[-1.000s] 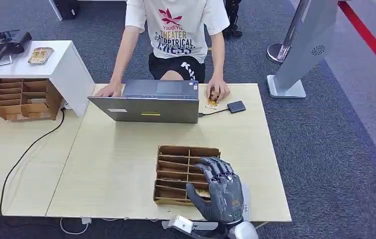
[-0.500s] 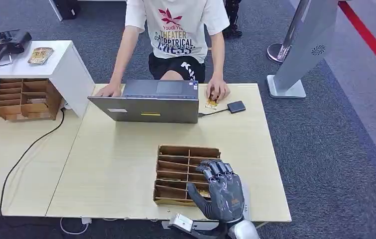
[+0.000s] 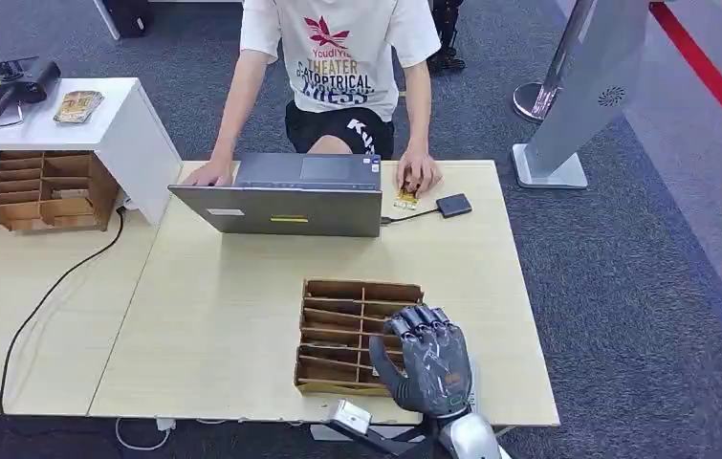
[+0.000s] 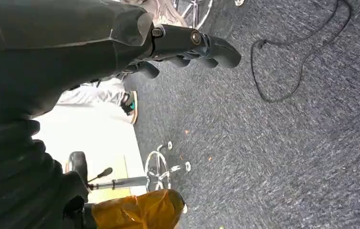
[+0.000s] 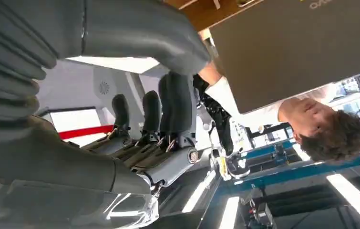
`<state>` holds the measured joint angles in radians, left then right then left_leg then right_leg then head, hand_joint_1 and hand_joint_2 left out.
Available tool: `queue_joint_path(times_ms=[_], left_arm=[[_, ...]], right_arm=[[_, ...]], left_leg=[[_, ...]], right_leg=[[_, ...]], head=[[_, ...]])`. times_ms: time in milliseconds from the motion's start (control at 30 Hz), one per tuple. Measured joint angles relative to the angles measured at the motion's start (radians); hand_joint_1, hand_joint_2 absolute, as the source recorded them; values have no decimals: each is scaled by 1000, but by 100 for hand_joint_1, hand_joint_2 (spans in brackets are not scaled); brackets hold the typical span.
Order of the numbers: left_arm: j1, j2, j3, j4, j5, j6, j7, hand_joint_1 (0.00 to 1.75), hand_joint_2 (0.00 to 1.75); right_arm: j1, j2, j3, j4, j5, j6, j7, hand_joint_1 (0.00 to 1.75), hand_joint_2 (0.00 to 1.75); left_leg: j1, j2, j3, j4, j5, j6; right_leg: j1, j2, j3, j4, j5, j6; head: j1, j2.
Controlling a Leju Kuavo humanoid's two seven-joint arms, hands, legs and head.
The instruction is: Pass the card to the sensor for recognition and then transmit it.
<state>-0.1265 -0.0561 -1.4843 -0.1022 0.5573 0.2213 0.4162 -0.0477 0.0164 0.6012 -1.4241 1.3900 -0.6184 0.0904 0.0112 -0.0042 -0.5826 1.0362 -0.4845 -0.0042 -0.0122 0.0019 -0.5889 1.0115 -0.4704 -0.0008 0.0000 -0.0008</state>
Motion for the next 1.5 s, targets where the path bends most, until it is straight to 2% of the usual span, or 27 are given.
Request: queue_joint_path(times_ms=[67,100,200,267,800,867,933,1033,1133,1233,1300,1333,1500], left_arm=[[0,0,-5,0,-1,0,0,0,175],[0,0,-7,0,-1,-1,0,0,175],[0,1,-13,0,-5,-3,0,0,175],[-1,1,-18,0,-6,-3,0,0,175],[-1,1,-34,0,-7,-11,2,0,175],[-1,1,-35,0,-7,-11,2,0,175],[-1,1,-35,0,-7,-11,2,0,175],[-1,1,-36,0,-7,-12,2,0,175],[-1,2,-36,0,-3,-12,3,0,175],[-1,2,-36,0,3,-12,3,0,175],[-1,2,-36,0,6,-12,3,0,175],[-1,2,-36,0,10,-12,3,0,175],[0,3,-37,0,21,-11,3,0,175]], right_arm=[[-12,-1,-6,9,11,3,5,87,175],[-19,-2,-7,14,13,5,5,91,175],[-37,-3,-11,32,22,14,10,86,175],[-49,-3,-11,42,29,19,16,73,175],[-91,-3,-29,114,32,38,26,77,175],[-91,-3,-29,118,31,38,26,80,175],[-91,-3,-30,121,32,38,26,106,175],[-91,-3,-30,125,32,41,32,103,175],[-90,-3,-32,131,31,45,34,119,175],[-87,-3,-34,132,15,45,31,94,175],[-80,-3,-36,128,3,45,27,112,175],[-78,-3,-36,124,-1,44,23,134,175],[-62,-4,-52,74,-34,45,10,124,175]], left_leg=[[0,0,0,0,0,0],[0,0,0,0,0,0],[0,0,0,0,0,0],[0,0,0,0,0,0],[0,0,0,0,0,0],[0,0,0,0,0,0],[0,0,0,0,0,0],[0,0,0,0,0,0],[0,0,0,0,0,0],[0,0,0,0,0,0],[0,0,0,0,0,0],[0,0,0,0,0,0],[0,0,0,0,0,0]], right_leg=[[0,0,0,0,0,0],[0,0,0,0,0,0],[0,0,0,0,0,0],[0,0,0,0,0,0],[0,0,0,0,0,0],[0,0,0,0,0,0],[0,0,0,0,0,0],[0,0,0,0,0,0],[0,0,0,0,0,0],[0,0,0,0,0,0],[0,0,0,0,0,0],[0,0,0,0,0,0],[0,0,0,0,0,0]], head=[[0,0],[0,0],[0,0],[0,0],[0,0],[0,0],[0,0],[0,0],[0,0],[0,0],[0,0],[0,0],[0,0]])
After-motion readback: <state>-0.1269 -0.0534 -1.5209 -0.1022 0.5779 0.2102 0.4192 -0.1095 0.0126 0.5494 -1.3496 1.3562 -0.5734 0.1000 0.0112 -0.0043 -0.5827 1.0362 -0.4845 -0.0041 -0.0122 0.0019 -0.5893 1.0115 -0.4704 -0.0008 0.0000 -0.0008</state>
